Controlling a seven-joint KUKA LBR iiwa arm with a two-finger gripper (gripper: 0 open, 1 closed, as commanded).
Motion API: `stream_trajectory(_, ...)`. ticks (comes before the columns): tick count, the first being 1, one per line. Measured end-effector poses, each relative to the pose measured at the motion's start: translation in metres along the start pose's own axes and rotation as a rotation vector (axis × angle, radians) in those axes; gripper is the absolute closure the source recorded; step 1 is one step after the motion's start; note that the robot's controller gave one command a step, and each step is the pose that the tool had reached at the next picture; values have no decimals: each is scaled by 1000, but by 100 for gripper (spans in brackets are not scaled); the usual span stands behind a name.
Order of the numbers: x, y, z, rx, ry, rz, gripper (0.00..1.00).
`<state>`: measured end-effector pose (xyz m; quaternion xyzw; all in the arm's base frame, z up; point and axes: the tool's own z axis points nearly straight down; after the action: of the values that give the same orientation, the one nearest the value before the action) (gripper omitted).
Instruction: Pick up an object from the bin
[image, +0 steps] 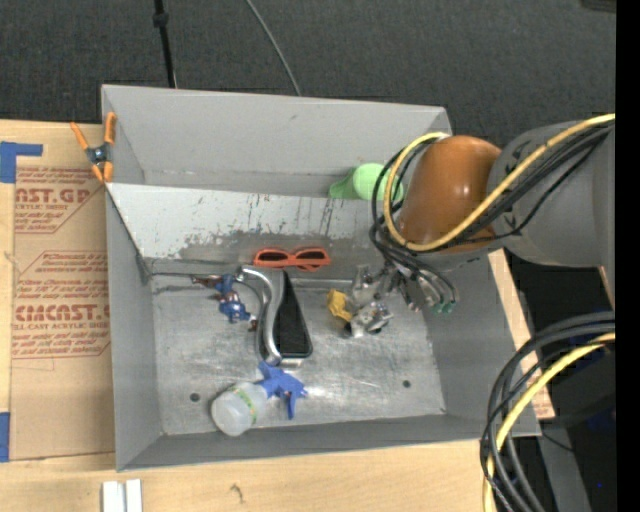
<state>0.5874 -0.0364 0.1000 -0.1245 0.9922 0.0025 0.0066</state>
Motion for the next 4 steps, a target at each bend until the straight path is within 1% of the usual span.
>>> stream_trajectory(1, 2, 1, -2, 3, -4, 0, 100)
stream_trajectory(4, 2, 1, -2, 3, -4, 0, 100)
